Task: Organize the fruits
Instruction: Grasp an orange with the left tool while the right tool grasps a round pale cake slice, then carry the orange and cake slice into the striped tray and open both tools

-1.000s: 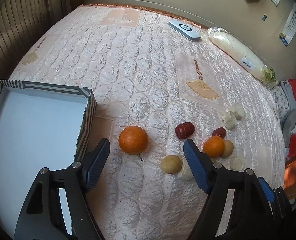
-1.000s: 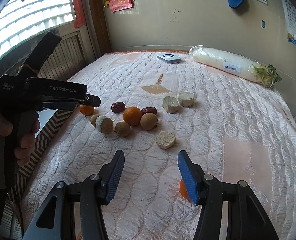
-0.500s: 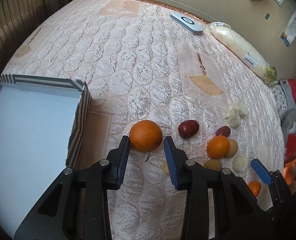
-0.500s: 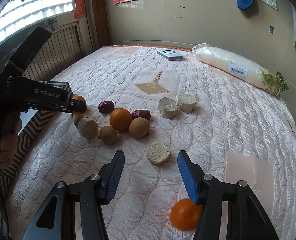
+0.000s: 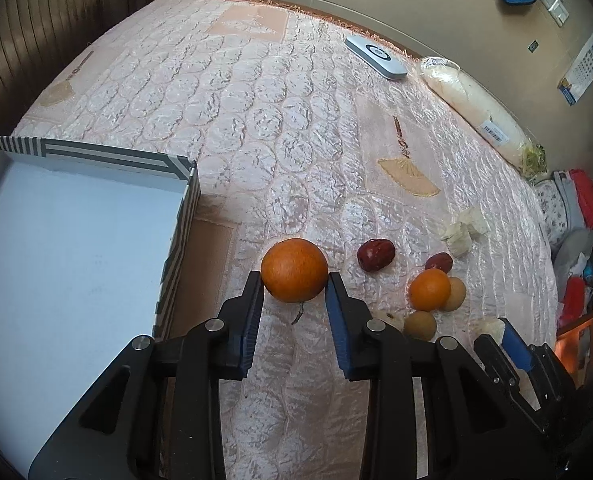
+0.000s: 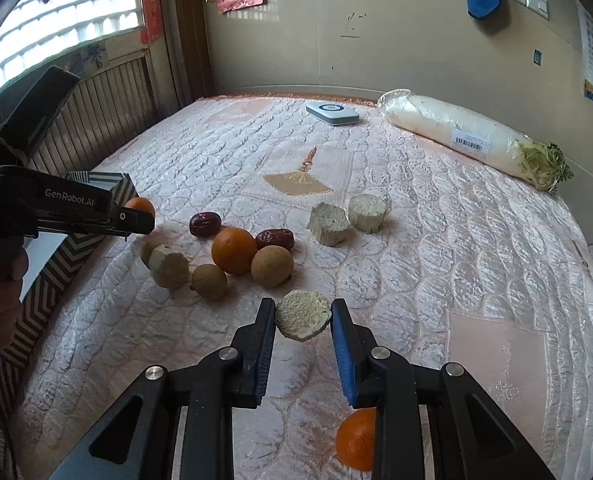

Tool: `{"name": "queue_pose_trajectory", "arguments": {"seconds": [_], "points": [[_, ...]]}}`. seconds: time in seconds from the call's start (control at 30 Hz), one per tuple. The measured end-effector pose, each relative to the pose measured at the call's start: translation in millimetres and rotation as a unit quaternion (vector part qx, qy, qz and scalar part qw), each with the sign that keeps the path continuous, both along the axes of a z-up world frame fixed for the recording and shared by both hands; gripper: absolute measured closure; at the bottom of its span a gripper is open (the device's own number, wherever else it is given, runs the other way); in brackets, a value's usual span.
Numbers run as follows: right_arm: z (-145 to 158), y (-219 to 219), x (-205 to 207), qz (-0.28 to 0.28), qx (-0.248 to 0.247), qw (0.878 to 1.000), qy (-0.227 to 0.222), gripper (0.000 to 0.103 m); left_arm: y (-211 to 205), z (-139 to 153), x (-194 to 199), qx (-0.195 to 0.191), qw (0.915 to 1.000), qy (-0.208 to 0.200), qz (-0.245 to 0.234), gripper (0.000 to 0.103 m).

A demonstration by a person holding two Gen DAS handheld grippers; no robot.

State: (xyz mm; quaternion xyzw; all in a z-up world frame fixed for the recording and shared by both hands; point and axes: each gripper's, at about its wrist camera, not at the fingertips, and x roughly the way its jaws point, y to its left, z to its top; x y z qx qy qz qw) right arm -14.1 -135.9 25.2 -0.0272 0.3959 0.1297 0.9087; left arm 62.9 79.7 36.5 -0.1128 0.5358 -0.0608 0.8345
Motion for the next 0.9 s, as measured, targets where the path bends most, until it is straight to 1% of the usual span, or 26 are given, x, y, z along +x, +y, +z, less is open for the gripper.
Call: {"name": "queue_pose_trajectory", "arguments": {"seconds": [0.1,0.27,0.5,0.57,0.7,0.83,0.9], "points": [[12,7,-9,0.007,0.012,1.000,-0.011,0.076,5,11,-11,-0.002,0.9999,-0.011,-0.003,0.072],[28,37,-18,0.045,0.018,0.999,-0.021,0.076,22,31,-31,-0.002,0.9995,-0.030,-0.002,0.072],[41,91,-21,0.105,0.024,0.994,-0.030,0.076,70,47,-53,0.008,0.9990,-0.041,0.020,0.072],[43,106,-18,0.118,0.028,0.992,-0.029,0.076,86,49,-57,0.010,0.9987,-0.039,0.030,0.072],[45,140,-8,0.145,0.036,0.988,-0.029,0.076,115,45,-60,0.027,0.9977,-0.034,0.052,0.072],[43,178,5,0.176,0.026,0.984,-0.029,0.076,137,32,-56,0.035,0.9968,-0.018,0.069,0.072],[38,196,13,0.188,0.023,0.982,-0.022,0.076,146,23,-53,0.043,0.9960,-0.009,0.077,0.072]]}}
